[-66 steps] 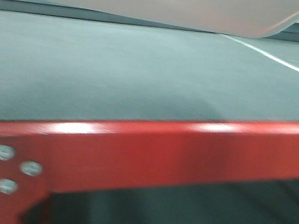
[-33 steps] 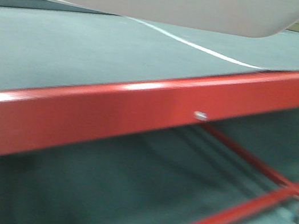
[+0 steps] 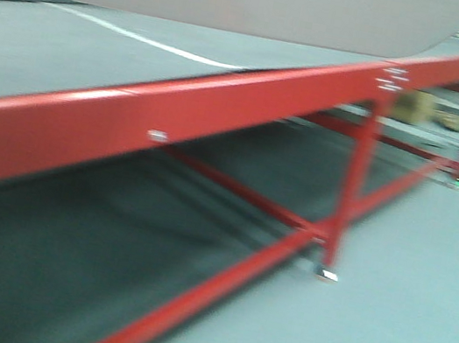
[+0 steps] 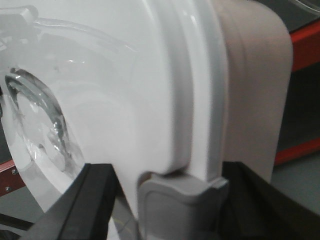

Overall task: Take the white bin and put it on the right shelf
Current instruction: 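Hold the bin while the base turns and drives to the steel shelf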

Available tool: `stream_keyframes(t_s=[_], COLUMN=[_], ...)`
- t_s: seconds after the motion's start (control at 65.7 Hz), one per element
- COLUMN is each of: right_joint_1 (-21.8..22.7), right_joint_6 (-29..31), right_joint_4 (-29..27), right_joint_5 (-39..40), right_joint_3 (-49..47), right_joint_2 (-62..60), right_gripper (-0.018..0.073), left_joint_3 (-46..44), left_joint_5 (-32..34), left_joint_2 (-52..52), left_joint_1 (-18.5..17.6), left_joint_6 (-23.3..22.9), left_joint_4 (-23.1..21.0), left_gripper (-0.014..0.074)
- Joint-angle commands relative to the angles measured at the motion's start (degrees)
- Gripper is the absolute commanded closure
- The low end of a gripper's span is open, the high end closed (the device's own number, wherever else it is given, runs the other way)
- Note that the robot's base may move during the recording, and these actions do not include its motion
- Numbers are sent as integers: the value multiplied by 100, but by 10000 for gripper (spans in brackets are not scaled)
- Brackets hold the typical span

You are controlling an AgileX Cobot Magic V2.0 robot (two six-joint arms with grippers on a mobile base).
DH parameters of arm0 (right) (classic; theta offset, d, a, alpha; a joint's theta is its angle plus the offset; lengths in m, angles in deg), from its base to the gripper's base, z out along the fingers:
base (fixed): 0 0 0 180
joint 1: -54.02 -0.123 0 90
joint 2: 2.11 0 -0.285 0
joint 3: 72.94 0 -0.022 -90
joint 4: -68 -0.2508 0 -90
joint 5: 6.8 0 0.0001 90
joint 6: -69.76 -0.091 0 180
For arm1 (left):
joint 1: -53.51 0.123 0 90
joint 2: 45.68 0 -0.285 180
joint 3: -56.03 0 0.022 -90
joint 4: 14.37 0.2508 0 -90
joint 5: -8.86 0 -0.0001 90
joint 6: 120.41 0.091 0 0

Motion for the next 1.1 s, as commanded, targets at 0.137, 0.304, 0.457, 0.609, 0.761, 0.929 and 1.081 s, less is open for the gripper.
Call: stream_keyframes(t_s=[0.137, 0.304, 0.457, 0.609, 0.761, 0.929, 1.081], right_joint_1=[-147, -147, -147, -147, -147, -147, -147], right_joint_6=[16, 16, 16, 16, 16, 16, 16], right_joint_4=[-1547, -1547, -1547, -1547, -1547, -1547, -1547], right_joint_5=[-1105, -1105, -1105, -1105, -1105, -1105, -1105], right_joint_3=[-222, -222, -222, -222, -222, -222, -222], right_joint_2=[-113, -113, -113, -113, -113, -113, -113], right_gripper=[102, 102, 102, 102, 102, 102, 102], left_joint_3=[-207, -207, -207, -207, -207, -207, -207], left_joint_5=[-659, -659, -659, -659, -659, -659, -659], left_joint_2=[110, 110, 110, 110, 110, 110, 110], left_joint_1=[-175, -175, -175, -175, -175, -175, -175], left_joint_6=[94, 94, 94, 94, 94, 94, 94], left_joint_4=[-1331, -1331, -1331, -1331, -1331, -1331, -1331], left_gripper=[348, 348, 348, 348, 348, 348, 348])
